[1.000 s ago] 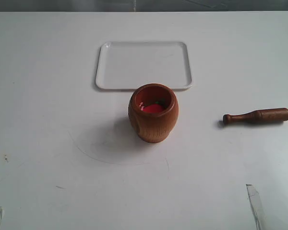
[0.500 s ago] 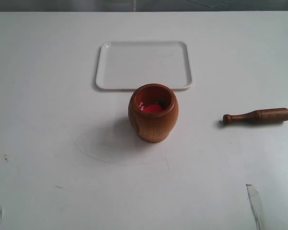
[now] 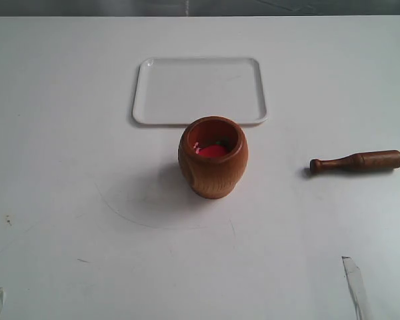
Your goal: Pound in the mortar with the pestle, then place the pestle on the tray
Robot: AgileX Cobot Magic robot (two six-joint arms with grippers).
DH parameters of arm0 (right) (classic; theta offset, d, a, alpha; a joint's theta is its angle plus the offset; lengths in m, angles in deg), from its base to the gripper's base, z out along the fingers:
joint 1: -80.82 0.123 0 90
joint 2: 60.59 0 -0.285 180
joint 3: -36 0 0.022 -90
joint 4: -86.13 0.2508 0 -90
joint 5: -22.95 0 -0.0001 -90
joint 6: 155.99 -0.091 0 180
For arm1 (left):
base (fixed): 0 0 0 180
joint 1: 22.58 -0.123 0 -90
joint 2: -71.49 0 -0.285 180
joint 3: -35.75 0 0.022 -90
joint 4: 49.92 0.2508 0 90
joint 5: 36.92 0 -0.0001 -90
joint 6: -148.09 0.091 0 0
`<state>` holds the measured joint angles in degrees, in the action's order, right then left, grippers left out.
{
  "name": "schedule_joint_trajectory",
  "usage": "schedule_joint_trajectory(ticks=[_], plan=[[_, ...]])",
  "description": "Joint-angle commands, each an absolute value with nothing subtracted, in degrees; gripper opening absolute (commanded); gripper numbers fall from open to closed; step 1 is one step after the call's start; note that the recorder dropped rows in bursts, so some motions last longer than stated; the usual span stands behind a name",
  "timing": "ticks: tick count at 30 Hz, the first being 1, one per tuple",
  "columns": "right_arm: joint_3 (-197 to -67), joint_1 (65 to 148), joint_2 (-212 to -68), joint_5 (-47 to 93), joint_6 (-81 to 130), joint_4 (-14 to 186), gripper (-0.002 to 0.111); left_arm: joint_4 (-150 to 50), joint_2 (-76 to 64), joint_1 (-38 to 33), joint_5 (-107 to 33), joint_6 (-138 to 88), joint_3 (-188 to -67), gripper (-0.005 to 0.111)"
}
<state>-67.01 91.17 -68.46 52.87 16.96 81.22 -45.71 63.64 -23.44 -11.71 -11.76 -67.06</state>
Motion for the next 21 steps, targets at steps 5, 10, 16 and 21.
schedule_joint_trajectory(ticks=[5, 10, 16, 21], plan=[[-71.57, 91.40, -76.74, 66.28, 16.40, 93.11, 0.000, -46.13, 63.71, -23.00, -11.89, -12.23, -67.03, 0.000], [-91.99, 91.54, -107.03, 68.12, 16.40, 71.16, 0.000, -46.13, 63.71, -23.00, -11.89, -12.23, -67.03, 0.000], [-124.52, 102.86, -136.26, -9.69, 2.98, 22.28, 0.000, -46.13, 63.71, -23.00, -11.89, -12.23, -67.03, 0.000], [-131.72, 105.06, -150.42, -39.96, 66.39, 60.29, 0.000, -46.13, 63.71, -23.00, -11.89, -12.23, -67.03, 0.000]])
